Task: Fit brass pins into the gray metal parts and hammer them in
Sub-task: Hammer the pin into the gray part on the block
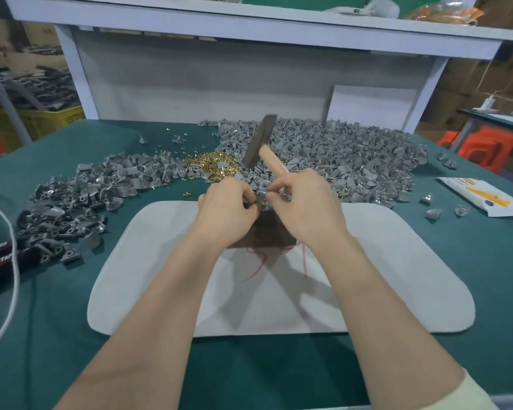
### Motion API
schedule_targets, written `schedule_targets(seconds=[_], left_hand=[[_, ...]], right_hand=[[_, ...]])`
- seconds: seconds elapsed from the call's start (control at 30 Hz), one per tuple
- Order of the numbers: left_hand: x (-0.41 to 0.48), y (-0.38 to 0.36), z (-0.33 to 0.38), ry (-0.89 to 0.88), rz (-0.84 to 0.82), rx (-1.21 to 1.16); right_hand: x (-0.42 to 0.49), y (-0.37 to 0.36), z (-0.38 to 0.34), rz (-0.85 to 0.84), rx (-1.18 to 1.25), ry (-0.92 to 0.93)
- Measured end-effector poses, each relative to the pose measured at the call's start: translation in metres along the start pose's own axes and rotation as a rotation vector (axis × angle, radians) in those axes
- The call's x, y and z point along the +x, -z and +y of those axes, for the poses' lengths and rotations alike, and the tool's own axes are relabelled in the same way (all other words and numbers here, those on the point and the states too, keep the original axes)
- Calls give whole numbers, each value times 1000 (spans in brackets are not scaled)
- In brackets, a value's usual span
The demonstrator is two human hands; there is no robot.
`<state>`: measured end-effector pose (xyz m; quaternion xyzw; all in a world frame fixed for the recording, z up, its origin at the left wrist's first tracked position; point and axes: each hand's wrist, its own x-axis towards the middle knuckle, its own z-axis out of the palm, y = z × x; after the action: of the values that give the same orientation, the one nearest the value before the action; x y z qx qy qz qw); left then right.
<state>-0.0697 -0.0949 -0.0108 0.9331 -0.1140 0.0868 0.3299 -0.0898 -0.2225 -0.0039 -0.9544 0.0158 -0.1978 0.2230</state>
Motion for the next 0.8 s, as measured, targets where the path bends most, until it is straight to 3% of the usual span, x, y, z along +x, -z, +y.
schedule_targets(seconds=[0.57, 0.8], left_hand=[[0, -1, -1, -31, -3, -16], [1, -2, -2, 27, 19, -35]], right_hand=[[11, -16, -2, -35, -96, -6], [14, -4, 15, -3, 150, -106]])
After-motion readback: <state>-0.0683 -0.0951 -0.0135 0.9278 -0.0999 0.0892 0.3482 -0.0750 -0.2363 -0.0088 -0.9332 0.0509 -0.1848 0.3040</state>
